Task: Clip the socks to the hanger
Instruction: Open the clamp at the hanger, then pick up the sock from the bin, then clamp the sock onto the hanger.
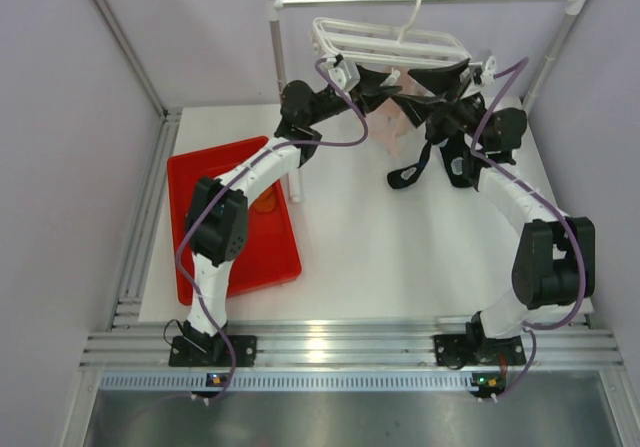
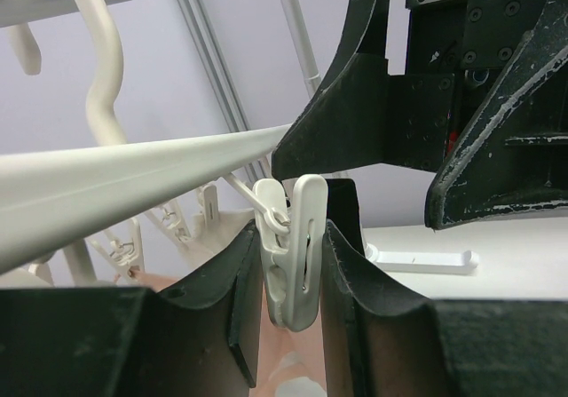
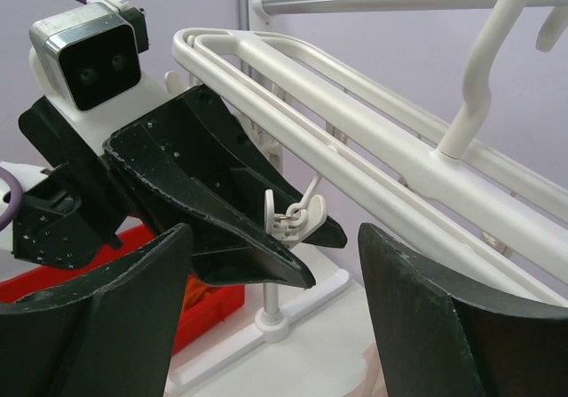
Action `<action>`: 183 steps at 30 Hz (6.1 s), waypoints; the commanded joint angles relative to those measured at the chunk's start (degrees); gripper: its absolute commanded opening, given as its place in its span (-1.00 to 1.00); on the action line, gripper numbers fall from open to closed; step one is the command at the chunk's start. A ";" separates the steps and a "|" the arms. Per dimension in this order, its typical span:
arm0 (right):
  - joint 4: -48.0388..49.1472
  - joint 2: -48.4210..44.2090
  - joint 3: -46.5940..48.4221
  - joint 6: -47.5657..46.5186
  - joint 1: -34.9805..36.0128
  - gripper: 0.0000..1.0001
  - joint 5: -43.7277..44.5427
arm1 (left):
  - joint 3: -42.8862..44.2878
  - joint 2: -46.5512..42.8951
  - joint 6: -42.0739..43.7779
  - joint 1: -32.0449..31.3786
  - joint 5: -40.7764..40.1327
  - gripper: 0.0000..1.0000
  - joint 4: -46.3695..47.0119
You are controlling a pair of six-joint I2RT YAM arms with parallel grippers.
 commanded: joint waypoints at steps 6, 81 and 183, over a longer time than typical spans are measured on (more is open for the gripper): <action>3.92 0.27 3.63 -0.09 2.24 0.45 1.64 | 1.75 1.62 -1.02 -0.79 5.21 -1.00 1.43; -8.81 2.03 8.73 5.45 4.27 -1.00 10.70 | -15.73 -13.58 0.47 0.44 1.53 0.19 -9.37; -27.19 1.15 14.36 6.86 3.82 -1.00 16.86 | -14.62 -28.48 19.64 1.95 -16.32 -1.00 -50.23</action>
